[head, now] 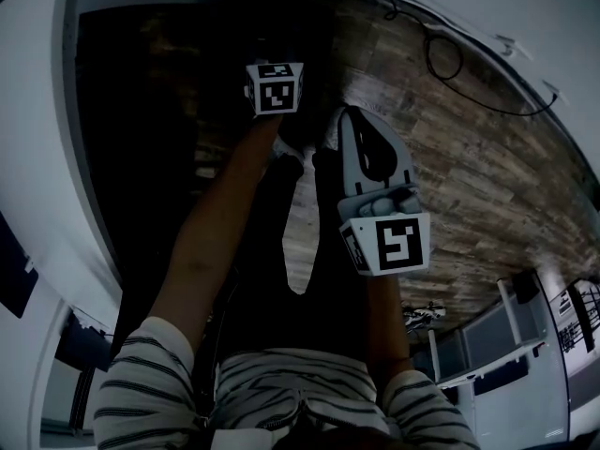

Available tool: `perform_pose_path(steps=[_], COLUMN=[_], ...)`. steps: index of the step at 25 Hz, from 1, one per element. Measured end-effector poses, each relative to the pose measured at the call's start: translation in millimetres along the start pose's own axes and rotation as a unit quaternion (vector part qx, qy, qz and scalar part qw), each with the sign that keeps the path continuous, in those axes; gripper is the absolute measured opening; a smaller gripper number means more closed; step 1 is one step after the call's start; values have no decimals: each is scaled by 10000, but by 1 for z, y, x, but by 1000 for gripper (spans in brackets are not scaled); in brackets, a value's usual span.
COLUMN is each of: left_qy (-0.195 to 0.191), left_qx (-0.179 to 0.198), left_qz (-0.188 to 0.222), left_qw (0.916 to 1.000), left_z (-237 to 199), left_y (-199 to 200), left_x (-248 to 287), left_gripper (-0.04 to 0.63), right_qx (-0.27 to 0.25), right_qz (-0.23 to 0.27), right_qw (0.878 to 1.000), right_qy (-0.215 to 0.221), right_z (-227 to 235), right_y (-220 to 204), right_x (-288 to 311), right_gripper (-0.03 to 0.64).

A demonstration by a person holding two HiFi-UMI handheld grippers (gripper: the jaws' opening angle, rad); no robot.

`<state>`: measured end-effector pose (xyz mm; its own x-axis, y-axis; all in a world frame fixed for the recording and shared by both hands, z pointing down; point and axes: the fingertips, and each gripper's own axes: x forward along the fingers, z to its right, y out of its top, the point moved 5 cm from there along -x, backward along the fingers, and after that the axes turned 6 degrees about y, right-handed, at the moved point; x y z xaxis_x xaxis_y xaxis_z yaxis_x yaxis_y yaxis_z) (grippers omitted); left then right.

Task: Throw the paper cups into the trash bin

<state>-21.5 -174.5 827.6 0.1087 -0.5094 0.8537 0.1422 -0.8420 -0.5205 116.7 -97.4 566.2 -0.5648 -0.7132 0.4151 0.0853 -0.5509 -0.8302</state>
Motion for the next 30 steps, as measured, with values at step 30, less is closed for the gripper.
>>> perform_pose_path(steps=[30], left_qy=[79], left_qx=[-288], left_qz=[1210], left_qw=[9922], left_z=[-27], left_y=[94], left_x=[-216], left_gripper=[24], right_qx=[-445], right_qz=[221], right_qw=[9984], right_qy=[267], right_z=[-76], right_y=[91], right_x=[-48], right_gripper=[9])
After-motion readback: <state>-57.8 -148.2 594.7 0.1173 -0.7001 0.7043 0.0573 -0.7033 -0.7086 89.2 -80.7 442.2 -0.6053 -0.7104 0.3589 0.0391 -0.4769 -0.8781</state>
